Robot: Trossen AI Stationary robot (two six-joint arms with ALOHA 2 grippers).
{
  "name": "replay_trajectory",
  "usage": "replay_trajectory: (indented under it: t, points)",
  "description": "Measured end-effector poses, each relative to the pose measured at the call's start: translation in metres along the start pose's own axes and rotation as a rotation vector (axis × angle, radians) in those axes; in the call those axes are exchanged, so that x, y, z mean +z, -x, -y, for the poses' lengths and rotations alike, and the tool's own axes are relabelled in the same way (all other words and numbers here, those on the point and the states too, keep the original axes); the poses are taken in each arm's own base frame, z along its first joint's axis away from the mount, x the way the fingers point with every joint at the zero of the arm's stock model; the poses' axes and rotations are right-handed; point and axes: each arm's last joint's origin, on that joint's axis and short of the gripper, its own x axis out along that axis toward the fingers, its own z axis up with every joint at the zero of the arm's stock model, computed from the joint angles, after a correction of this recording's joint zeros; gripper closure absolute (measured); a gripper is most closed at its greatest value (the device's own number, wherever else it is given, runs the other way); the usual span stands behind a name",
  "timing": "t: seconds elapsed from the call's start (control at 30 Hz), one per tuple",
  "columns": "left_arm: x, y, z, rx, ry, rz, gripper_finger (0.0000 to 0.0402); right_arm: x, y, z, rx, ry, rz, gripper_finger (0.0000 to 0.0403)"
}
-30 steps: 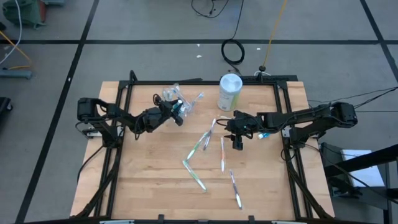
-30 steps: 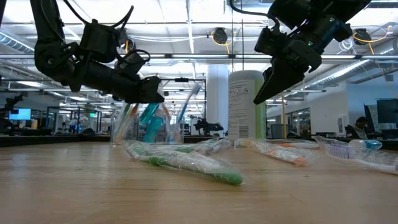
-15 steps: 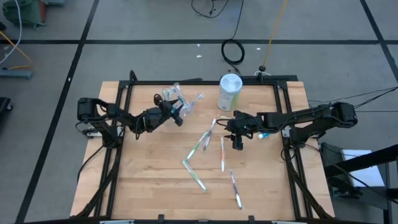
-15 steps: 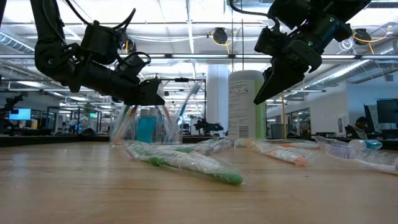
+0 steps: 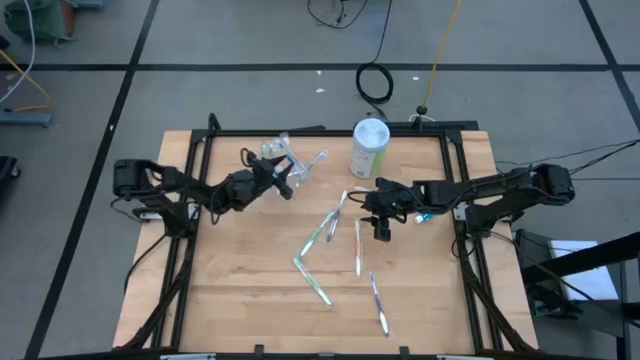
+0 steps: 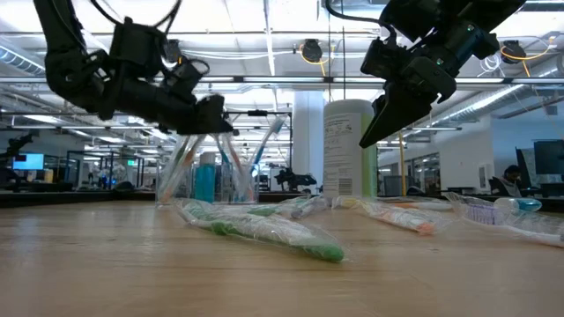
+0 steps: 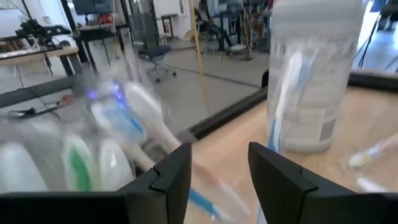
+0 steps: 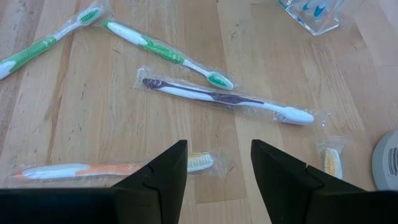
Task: Pick & Place toothbrushing station
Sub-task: Put the orange toothbrush into the transparent organizer
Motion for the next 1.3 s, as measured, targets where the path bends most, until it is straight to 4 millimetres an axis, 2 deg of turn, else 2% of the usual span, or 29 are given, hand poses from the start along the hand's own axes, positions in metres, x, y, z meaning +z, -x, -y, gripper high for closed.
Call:
replay_trajectory:
  t: [0.2, 0.37, 0.57, 0.73, 0.93, 1.1, 1.3]
  points:
    - [0.026, 0.014, 0.004, -0.144, -0.017, 0.073, 0.0241, 0.000, 0.000, 0.000, 0.000, 0.000, 0.000, 0.0232]
    - [0.036, 0.033, 0.017, -0.229, -0.101, 0.072, 0.0241, 0.000, 0.000, 0.000, 0.000, 0.002, 0.000, 0.0232]
    - [0.045, 0.046, 0.033, -0.312, -0.147, 0.001, 0.0241, 0.002, 0.000, 0.000, -0.002, 0.041, 0.024, 0.0232]
    - [0.044, 0.051, 0.044, -0.361, -0.152, -0.079, 0.0241, 0.005, 0.000, 0.001, -0.006, 0.062, 0.049, 0.0232]
    - [0.044, 0.056, 0.050, -0.392, -0.145, -0.107, 0.0241, 0.006, 0.000, 0.010, -0.099, -0.021, 0.060, 0.0232]
    - [0.045, 0.057, 0.052, -0.398, -0.144, -0.104, 0.0241, -0.001, 0.000, 0.022, -0.213, -0.142, 0.018, 0.0232]
    - [0.045, 0.057, 0.051, -0.398, -0.144, -0.107, 0.0241, -0.034, -0.008, 0.032, -0.247, -0.195, -0.071, 0.0232]
